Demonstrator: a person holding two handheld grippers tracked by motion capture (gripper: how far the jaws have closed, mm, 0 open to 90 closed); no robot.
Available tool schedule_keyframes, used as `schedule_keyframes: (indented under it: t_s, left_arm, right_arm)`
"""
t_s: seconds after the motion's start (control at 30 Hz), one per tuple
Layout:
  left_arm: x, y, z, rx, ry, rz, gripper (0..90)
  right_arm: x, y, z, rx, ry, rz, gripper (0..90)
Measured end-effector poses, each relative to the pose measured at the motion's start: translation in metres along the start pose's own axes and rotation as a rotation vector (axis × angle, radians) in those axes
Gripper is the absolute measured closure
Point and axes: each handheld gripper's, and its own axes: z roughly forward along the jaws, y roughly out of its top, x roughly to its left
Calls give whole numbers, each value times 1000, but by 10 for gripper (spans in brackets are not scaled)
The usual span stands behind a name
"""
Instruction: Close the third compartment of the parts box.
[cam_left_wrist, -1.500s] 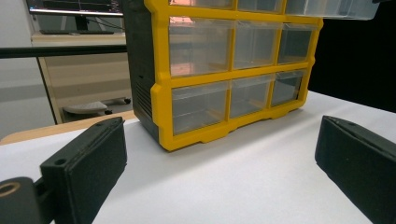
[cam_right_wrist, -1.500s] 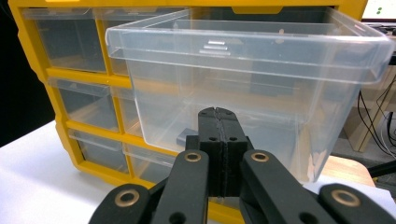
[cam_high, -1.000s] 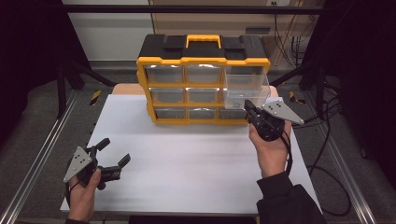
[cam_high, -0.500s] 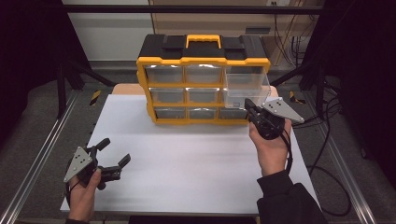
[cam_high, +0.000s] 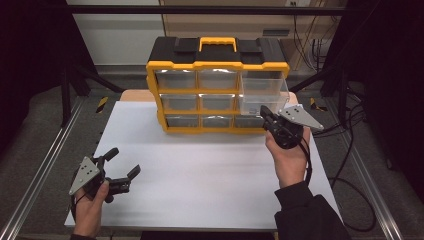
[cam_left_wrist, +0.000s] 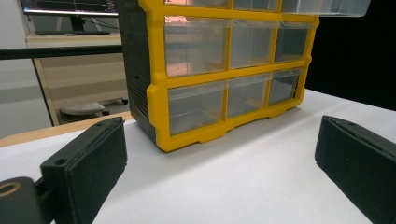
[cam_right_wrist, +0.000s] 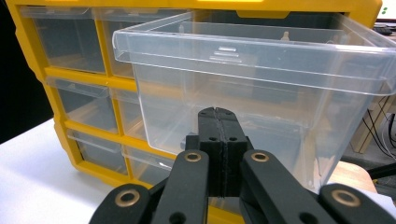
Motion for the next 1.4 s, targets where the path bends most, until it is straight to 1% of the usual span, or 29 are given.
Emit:
schedule_keyframes:
  t_s: [0.13,0.27,0.47,0.67,0.93,1.07,1.17,1.27,1.4]
  left_arm:
    - [0,0,0,2,-6,4,20]
    - [2,-1,1,0,-6,-3,20]
    - [4,-1,-1,-11,-3,-14,20]
    - [2,0,-1,-9,-5,-8,20]
    - [3,-1,-1,-8,-5,-8,20]
    - [2,0,1,-4,-9,-4,20]
    - [1,0,2,5,-13,6,20]
    - [1,-1,2,3,-13,2,20]
    - [1,-1,3,3,-13,1,20]
  right_arm:
    - [1,-3,2,3,3,1,900]
    - [1,-5,2,8,6,7,900]
    - [2,-1,4,19,4,-9,900]
    - [6,2,2,15,3,-22,900]
    - [2,3,1,16,-6,-23,900]
    - [1,1,2,20,1,-29,900]
    - [1,0,4,26,7,-30,900]
    - [1,1,6,26,7,-36,900]
    - [1,2,8,23,12,-24,900]
